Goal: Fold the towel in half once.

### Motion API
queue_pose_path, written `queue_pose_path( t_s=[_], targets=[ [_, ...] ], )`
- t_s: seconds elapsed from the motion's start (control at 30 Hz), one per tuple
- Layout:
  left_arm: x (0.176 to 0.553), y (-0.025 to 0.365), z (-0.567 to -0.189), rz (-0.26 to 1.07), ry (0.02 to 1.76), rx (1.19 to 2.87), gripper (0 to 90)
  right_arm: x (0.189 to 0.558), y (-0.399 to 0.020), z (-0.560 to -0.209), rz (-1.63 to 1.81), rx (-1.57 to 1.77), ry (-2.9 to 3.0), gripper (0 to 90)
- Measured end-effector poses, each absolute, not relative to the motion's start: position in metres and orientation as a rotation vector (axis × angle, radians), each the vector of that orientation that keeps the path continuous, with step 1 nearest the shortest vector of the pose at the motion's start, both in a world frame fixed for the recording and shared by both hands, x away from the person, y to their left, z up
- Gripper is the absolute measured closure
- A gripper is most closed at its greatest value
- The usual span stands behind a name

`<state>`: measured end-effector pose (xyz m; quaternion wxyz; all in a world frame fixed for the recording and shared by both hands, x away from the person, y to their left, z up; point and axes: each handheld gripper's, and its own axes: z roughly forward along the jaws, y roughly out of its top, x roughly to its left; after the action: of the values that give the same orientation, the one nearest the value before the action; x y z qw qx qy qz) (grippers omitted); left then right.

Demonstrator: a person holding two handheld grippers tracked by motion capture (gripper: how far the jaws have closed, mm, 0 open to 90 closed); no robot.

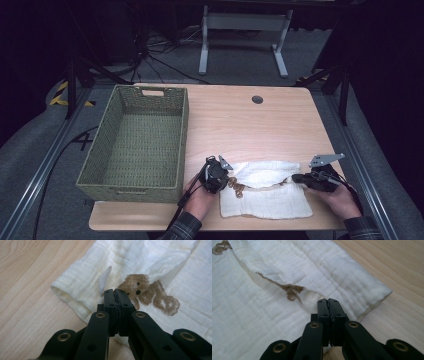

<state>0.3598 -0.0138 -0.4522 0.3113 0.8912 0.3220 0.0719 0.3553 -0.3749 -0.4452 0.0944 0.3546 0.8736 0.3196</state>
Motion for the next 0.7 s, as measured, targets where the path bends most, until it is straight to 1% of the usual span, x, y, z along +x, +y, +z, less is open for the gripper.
queue_pose_path(
  t_s=[0.1, 0.13, 0.2, 0.3, 0.5, 0.57, 0.7],
  targets=[
    [0.365, -0.015, -0.451, 0.177, 0.858, 2.359, 88.5, 0.360, -0.375, -0.445, 0.940, 1.056, 2.582, 89.1],
    [0.368, -0.017, -0.452, 0.202, 0.872, 2.344, 88.6, 0.362, -0.375, -0.445, 0.933, 1.057, 2.578, 89.0],
    [0.374, -0.018, -0.452, 0.202, 0.879, 2.346, 88.5, 0.372, -0.376, -0.444, 0.913, 1.063, 2.565, 89.0],
    [0.388, -0.022, -0.452, 0.222, 0.908, 2.331, 88.6, 0.383, -0.377, -0.443, 0.903, 1.078, 2.548, 89.0],
    [0.411, -0.024, -0.451, 0.220, 0.944, 2.313, 88.5, 0.399, -0.379, -0.442, 0.896, 1.101, 2.528, 89.0],
    [0.416, -0.025, -0.451, 0.243, 0.955, 2.311, 88.5, 0.407, -0.380, -0.442, 0.892, 1.096, 2.521, 89.0],
    [0.417, -0.023, -0.451, 0.230, 0.956, 2.291, 88.6, 0.413, -0.381, -0.442, 0.915, 1.101, 2.517, 89.0]
  ],
)
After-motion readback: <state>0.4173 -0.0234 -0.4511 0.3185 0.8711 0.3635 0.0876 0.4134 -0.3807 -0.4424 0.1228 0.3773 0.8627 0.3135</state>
